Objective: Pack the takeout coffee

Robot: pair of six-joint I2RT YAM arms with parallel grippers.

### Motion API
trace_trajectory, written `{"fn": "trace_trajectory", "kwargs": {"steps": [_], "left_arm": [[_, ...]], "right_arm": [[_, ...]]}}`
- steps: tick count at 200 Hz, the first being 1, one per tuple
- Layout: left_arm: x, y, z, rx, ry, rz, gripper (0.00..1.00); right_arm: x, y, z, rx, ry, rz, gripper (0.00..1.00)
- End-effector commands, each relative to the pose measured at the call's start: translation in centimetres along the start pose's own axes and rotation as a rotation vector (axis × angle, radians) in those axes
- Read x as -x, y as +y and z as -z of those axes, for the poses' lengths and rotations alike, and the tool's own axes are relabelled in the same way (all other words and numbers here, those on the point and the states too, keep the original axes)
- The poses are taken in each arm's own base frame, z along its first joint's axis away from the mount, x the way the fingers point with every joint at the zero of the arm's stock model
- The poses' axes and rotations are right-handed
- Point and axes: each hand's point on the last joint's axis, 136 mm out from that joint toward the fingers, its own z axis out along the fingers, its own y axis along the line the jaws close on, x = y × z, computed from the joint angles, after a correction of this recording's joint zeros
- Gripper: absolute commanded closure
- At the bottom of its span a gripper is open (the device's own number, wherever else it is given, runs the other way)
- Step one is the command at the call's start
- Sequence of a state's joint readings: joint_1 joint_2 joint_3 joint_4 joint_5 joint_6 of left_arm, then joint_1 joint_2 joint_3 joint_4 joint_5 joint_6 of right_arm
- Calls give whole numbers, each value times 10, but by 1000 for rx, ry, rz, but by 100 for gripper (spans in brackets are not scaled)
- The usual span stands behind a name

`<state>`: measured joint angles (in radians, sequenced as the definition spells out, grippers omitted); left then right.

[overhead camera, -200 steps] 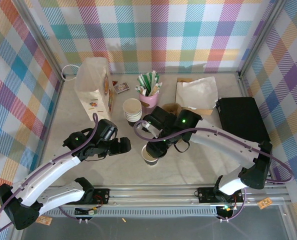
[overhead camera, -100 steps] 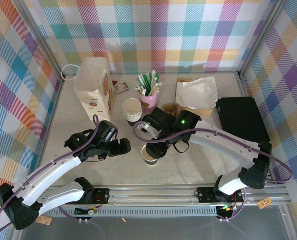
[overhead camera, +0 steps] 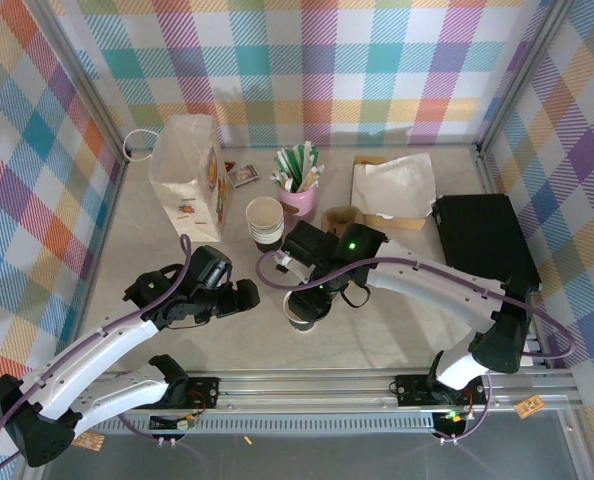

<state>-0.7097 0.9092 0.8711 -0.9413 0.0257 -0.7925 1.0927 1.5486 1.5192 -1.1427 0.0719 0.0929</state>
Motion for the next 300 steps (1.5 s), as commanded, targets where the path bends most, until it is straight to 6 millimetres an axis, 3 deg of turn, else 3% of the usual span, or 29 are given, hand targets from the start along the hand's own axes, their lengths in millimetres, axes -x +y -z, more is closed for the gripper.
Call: {"fn": "trace_trajectory", "kwargs": {"steps": [1, 40, 203, 300], "left_arm": [[-1, 8, 1, 21, -2, 20, 9], [-2, 13, 2, 33, -6, 20, 9], [-2, 9, 0, 32, 8, -8, 9], [-2, 8, -2, 29, 13, -10, 9]], "right_arm": [[8, 5, -3, 4, -10, 33, 30], [17, 7, -8, 14, -24, 32, 30], [14, 1, -18, -18, -1, 10, 30], [16, -1, -38, -33, 31, 8, 28]]}}
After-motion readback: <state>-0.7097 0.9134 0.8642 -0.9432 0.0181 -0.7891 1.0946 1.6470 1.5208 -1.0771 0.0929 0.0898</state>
